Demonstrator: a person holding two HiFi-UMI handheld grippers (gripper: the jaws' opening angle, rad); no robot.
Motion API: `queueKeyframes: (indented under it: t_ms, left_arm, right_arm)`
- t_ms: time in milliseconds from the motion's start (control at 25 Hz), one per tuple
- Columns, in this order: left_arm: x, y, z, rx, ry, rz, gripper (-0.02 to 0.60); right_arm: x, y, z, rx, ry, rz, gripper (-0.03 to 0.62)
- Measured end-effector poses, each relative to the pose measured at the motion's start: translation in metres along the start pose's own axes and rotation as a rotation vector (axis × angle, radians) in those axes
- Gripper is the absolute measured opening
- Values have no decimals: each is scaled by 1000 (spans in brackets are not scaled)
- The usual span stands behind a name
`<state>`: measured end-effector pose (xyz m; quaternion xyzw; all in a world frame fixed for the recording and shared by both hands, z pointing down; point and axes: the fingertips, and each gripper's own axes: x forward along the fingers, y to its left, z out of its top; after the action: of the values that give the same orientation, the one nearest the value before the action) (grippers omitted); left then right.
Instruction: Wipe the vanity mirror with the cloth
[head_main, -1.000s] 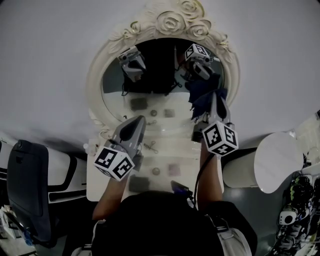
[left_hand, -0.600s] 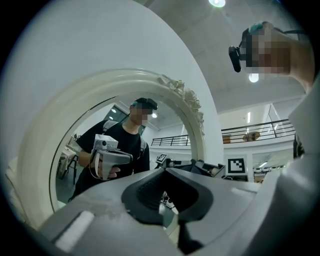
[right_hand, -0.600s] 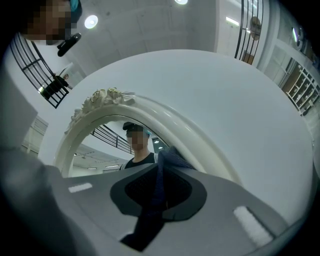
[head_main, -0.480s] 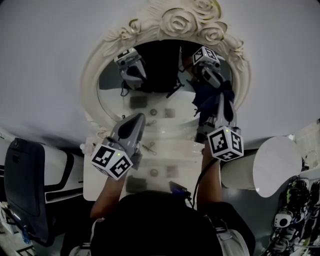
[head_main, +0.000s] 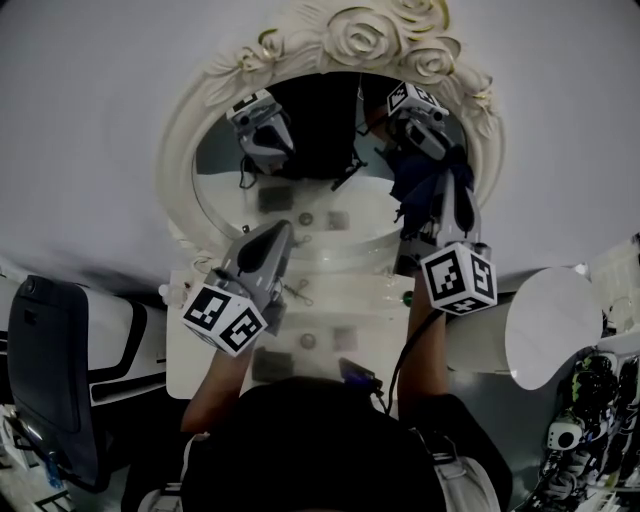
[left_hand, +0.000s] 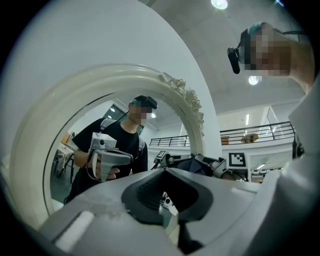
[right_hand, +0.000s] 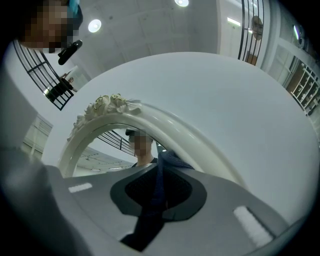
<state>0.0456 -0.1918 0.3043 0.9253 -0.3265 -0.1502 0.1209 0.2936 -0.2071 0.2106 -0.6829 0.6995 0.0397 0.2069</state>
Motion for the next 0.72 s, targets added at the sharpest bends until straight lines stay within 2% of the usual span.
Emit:
queueKeyframes:
  t_ms: [720]
  left_arm:
    - [-19, 7, 24, 26, -37, 9, 2]
  right_arm:
    - [16, 33, 27, -36, 3, 27, 40]
